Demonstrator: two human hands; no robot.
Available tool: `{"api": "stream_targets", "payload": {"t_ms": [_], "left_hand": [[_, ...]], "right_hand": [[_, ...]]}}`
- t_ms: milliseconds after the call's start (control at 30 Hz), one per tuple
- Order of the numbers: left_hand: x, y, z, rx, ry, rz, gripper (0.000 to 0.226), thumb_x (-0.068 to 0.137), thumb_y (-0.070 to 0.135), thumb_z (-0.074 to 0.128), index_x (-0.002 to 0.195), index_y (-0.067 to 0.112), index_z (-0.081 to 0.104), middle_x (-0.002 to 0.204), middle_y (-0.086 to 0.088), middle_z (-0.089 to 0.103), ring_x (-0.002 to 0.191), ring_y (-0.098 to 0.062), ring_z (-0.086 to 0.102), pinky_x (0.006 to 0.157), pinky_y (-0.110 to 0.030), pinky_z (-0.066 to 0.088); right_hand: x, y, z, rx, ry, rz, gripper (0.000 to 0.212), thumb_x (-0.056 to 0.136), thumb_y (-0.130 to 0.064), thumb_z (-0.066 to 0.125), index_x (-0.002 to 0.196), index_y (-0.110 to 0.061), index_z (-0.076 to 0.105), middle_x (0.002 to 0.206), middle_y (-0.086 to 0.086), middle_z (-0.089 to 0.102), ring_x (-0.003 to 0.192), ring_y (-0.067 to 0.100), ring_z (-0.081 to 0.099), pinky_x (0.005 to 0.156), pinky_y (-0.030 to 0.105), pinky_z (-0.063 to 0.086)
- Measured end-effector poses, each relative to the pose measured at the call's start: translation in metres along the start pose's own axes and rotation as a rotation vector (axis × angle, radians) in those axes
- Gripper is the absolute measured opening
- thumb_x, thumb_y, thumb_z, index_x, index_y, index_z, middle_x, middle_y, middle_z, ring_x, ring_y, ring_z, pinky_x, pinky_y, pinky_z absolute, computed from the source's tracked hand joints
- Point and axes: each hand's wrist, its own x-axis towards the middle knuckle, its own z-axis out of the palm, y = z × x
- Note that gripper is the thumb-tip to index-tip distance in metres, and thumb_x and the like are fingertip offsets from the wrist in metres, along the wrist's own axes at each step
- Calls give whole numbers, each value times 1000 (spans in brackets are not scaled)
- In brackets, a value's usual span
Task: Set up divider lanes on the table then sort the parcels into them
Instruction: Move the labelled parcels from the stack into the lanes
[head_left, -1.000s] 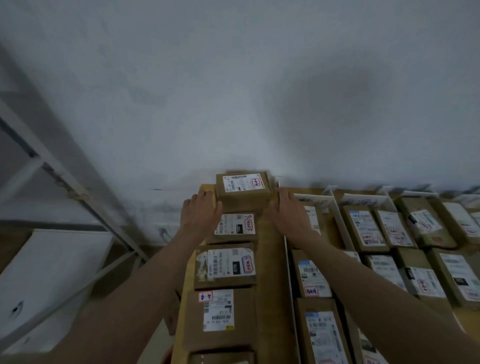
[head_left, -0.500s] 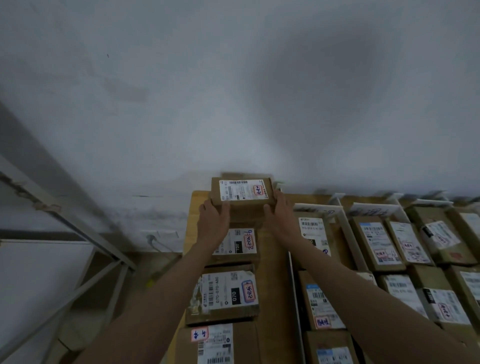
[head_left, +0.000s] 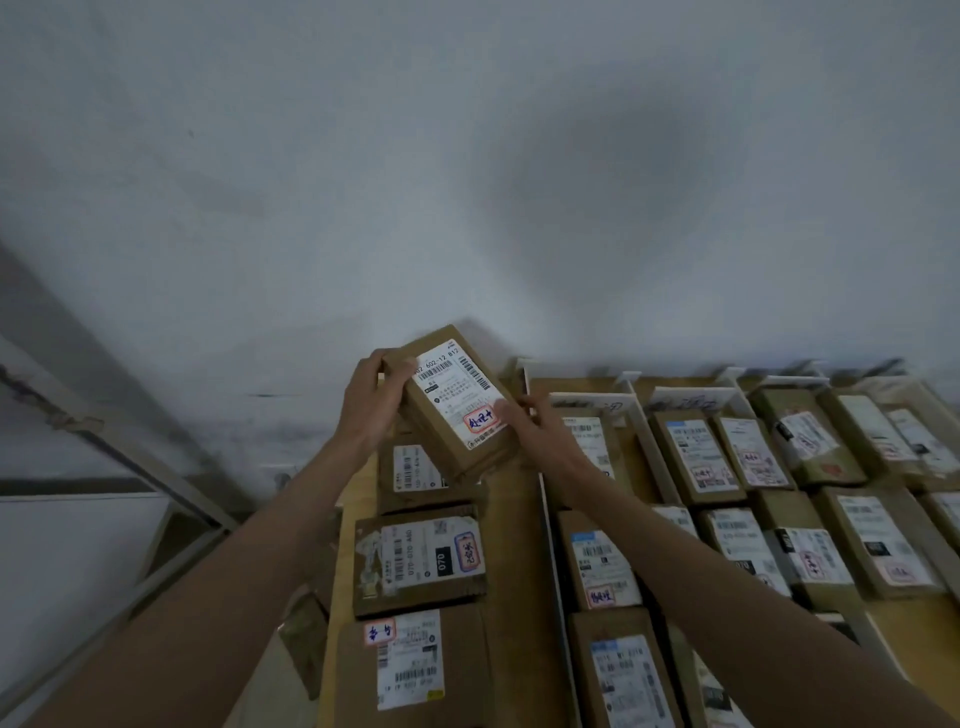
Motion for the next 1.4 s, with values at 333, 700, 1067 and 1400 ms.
{"api": "stream_targets", "payload": {"t_ms": [333, 700, 1067, 1400], "left_hand": [[-58, 33, 44, 34, -15, 40, 60, 93, 53, 57, 136, 12, 49, 125, -3, 57, 107, -15, 60, 77, -21, 50], [-161, 65, 110, 247, -287, 225, 40, 105, 45, 30, 115, 21, 61, 110, 9, 62, 103, -11, 56, 90, -32, 43], [-244, 51, 193, 867, -408, 573, 49, 105, 42, 30, 140, 15, 51, 141, -5, 51, 125, -25, 52, 96, -39, 45], [-329, 36, 289, 976, -433, 601, 50, 103, 43, 35, 137, 13, 55, 138, -7, 53, 120, -24, 56, 97, -40, 47]], "right_hand": [[-73, -2, -31, 131, -22, 56, 45, 100, -51, 45, 136, -26, 43, 125, 2, 62, 108, 23, 64, 79, 43, 62], [-160, 15, -101, 13, 225, 84, 57, 98, -55, 42, 138, -14, 46, 128, 6, 59, 109, 23, 60, 96, 46, 53], [-259, 81, -203, -30, 438, 166, 60, 97, -59, 41, 135, -13, 49, 126, 8, 59, 114, 28, 58, 99, 51, 49], [-323, 168, -313, 54, 444, 178, 67, 91, -66, 43, 139, -19, 48, 126, 5, 63, 109, 22, 61, 93, 45, 53]]}}
